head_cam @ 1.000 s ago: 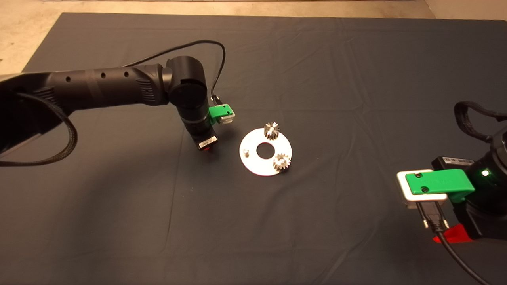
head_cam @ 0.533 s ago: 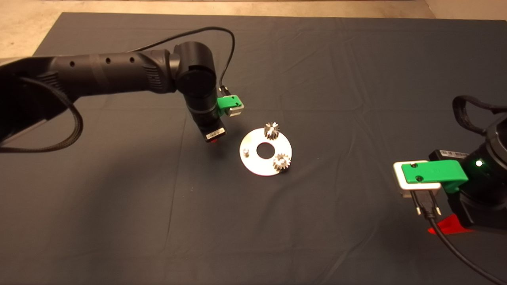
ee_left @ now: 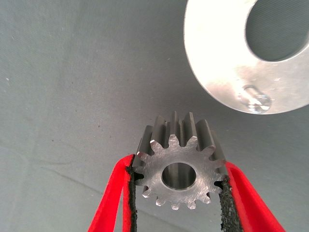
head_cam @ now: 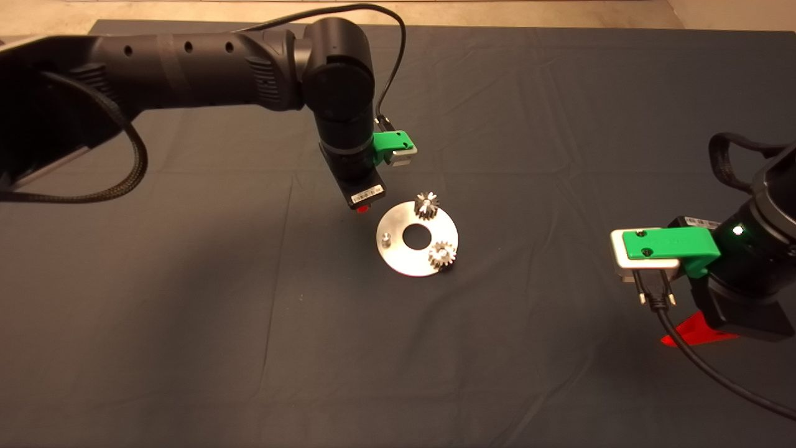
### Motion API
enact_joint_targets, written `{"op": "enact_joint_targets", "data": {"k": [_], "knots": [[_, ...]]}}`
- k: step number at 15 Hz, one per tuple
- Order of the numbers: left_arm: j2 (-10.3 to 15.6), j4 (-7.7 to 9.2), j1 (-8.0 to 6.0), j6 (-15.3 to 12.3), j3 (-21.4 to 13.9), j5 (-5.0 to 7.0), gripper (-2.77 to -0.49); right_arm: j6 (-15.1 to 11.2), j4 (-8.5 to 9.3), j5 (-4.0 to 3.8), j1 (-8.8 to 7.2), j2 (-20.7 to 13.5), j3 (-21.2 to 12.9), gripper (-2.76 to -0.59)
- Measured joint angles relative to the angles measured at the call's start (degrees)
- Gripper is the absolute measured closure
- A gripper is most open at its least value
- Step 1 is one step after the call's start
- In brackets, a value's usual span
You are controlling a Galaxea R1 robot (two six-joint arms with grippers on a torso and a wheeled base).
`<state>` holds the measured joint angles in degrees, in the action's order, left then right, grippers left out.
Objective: Install three planetary gears onto the carrier pins
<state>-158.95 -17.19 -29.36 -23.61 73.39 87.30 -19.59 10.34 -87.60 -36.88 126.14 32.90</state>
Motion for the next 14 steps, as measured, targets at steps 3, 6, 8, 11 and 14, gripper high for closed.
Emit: {"op": "enact_joint_targets", "data": {"k": [3,6,8,11,14], "knots": [[-0.7,1.05,-0.24,-2.5,-3.2,0.16,-0.82,0.0,-0.01,-0.07,0.00,-0.9,0.1,-1.63],[-2.4,1.40,-0.48,-3.8,-4.4,0.10,-0.82,0.0,0.00,-0.01,-0.05,-1.7,0.0,-1.63],[-3.6,1.42,-0.57,-4.2,-4.5,0.16,-0.81,0.0,0.00,-0.07,-0.27,-2.0,-0.1,-1.63],[-4.9,1.51,-0.55,-4.3,-4.3,0.11,-0.81,-0.1,0.03,-0.05,-0.28,-2.0,-0.1,-1.63],[-5.1,1.51,-0.55,-4.3,-3.5,0.18,-0.81,-0.1,0.22,-0.07,-0.28,-2.2,-0.2,-1.63]]}}
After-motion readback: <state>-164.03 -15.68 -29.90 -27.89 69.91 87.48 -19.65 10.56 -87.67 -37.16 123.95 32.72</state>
